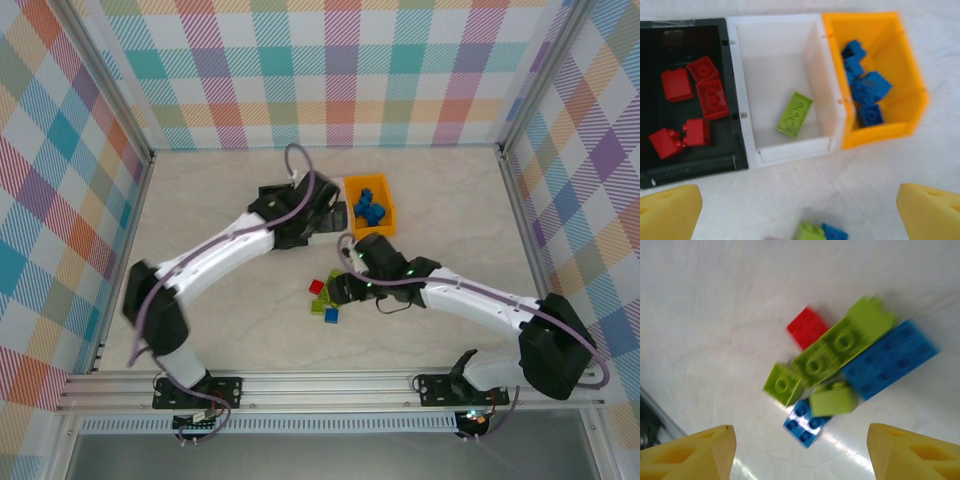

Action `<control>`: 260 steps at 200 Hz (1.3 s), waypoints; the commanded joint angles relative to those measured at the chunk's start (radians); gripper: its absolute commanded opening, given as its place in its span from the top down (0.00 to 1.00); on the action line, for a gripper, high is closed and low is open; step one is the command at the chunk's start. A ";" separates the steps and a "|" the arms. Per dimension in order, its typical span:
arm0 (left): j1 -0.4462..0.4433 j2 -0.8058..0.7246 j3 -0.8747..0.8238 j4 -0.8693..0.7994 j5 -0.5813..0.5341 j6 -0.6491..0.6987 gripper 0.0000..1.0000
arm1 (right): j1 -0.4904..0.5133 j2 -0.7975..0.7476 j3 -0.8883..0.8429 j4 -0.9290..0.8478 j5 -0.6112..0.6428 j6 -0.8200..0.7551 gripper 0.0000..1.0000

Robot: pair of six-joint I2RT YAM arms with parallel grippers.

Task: Sort the legos into containers by color

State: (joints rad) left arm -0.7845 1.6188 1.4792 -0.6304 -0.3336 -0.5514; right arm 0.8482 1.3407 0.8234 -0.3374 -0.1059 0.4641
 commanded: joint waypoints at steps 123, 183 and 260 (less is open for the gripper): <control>-0.028 -0.591 -0.678 -0.032 -0.134 -0.197 0.00 | 0.205 0.379 0.187 -0.155 0.242 0.078 0.36; -0.026 -0.595 -0.669 -0.034 -0.145 -0.184 0.00 | 0.225 0.422 0.193 -0.199 0.322 0.090 0.53; -0.028 -0.585 -0.667 -0.033 -0.140 -0.172 0.00 | 0.225 0.188 0.118 -0.140 0.316 0.090 0.70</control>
State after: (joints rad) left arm -0.8108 1.0401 0.8062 -0.6525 -0.4580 -0.7258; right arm 1.0676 1.6478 0.9531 -0.4808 0.1989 0.5430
